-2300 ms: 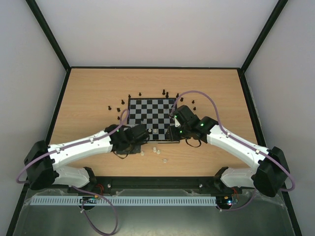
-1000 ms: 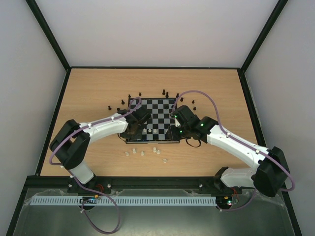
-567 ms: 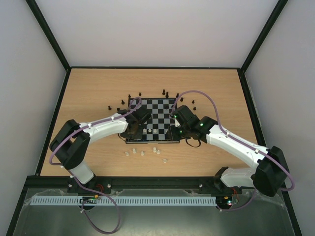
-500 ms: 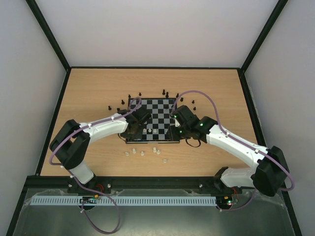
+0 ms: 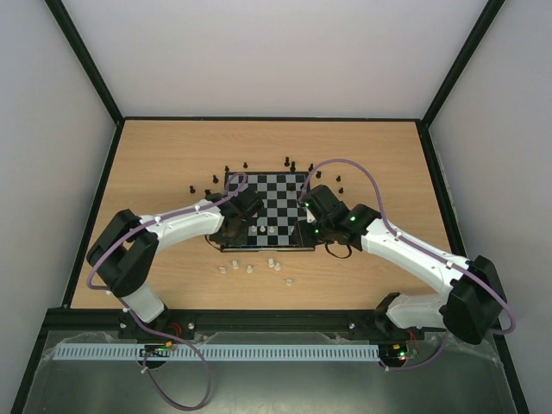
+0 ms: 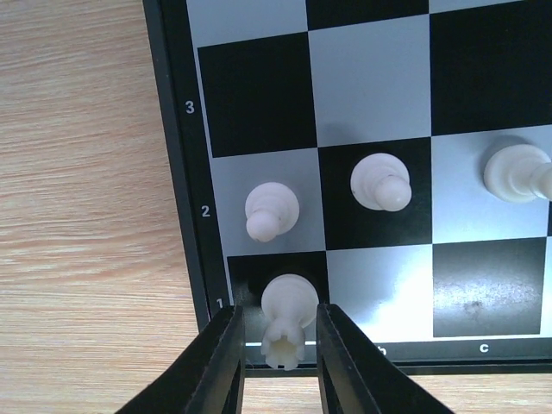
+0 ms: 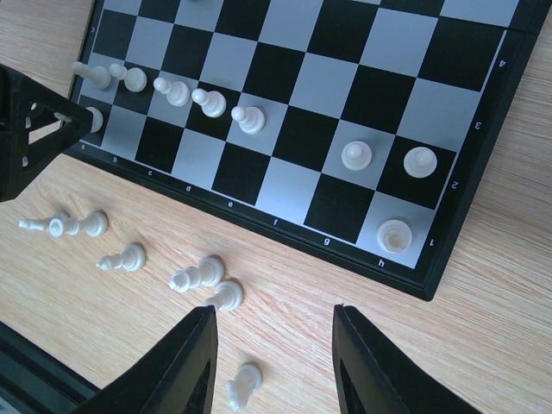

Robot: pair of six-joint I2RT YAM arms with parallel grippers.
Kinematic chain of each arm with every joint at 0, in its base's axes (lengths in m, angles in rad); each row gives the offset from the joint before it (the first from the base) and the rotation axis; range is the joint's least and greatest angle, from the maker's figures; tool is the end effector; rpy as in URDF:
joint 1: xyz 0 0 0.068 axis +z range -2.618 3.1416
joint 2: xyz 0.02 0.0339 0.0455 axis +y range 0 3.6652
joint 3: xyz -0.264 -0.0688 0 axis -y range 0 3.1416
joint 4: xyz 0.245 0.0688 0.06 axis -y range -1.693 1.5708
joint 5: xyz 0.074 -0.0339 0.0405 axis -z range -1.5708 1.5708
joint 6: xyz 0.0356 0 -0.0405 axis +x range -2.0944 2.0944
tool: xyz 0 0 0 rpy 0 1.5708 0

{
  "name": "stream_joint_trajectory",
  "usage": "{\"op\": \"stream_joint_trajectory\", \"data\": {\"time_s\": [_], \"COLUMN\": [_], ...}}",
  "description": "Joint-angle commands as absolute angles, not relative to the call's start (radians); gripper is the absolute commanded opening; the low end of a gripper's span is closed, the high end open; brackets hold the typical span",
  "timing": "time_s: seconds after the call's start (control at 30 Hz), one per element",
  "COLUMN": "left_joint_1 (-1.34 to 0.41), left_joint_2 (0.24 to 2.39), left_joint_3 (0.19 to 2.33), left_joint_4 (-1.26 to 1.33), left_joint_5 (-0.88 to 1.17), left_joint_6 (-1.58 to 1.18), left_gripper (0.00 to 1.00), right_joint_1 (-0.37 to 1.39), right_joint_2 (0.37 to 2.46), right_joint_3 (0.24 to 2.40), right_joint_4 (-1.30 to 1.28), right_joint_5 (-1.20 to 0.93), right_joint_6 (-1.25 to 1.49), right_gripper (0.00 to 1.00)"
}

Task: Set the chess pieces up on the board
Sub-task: Place the chess piece on the chessboard, then pick up the chess piece at the center of the board.

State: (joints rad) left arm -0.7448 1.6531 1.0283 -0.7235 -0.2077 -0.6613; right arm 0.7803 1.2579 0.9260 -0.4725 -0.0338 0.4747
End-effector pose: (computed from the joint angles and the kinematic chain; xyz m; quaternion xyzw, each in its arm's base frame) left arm 0.2252 -0.1976 0.1758 0.0298 0.9881 0.0072 0.1508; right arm 0.1881 0.1879 0.2626 -0.1474 0.9156 0.2322 0.2934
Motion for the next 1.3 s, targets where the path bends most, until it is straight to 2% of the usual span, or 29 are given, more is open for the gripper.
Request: {"op": "stream_joint_trajectory", "data": {"time_s": [0.0,0.2,0.3,0.47,0.57,0.73,0.87,1.27], "left_joint_1": [-0.736,-0.736,-0.738,-0.738,-0.739,-0.754,-0.777,-0.782], "left_joint_2": [1.634,1.576,1.527,1.416,1.337,1.214,1.15,0.981], "left_joint_3": [1.03,1.104,1.142,1.108,1.038,0.936,0.894,0.84], "left_joint_4": [-0.75,-0.812,-0.837,-0.828,-0.784,-0.666,-0.614,-0.687], "left_joint_5": [-0.221,-0.23,-0.224,-0.203,-0.182,-0.144,-0.132,-0.166], "left_joint_6": [-0.662,-0.663,-0.659,-0.655,-0.665,-0.701,-0.723,-0.753], "left_gripper": [0.28,0.34,0.43,0.64,0.72,0.98,0.99,0.99], "right_joint_1": [0.786,0.787,0.786,0.789,0.801,0.868,0.942,1.126], "right_joint_2": [1.267,1.275,1.286,1.312,1.328,1.365,1.401,1.523], "right_joint_3": [0.914,0.912,0.912,0.919,0.931,0.976,1.013,1.107], "right_joint_4": [-0.499,-0.502,-0.501,-0.496,-0.497,-0.516,-0.526,-0.599], "right_joint_5": [-0.026,-0.022,-0.024,-0.048,-0.049,-0.01,0.028,0.15], "right_joint_6": [0.471,0.472,0.471,0.465,0.462,0.48,0.515,0.615], "right_gripper": [0.38,0.41,0.45,0.53,0.57,0.6,0.61,0.6]}}
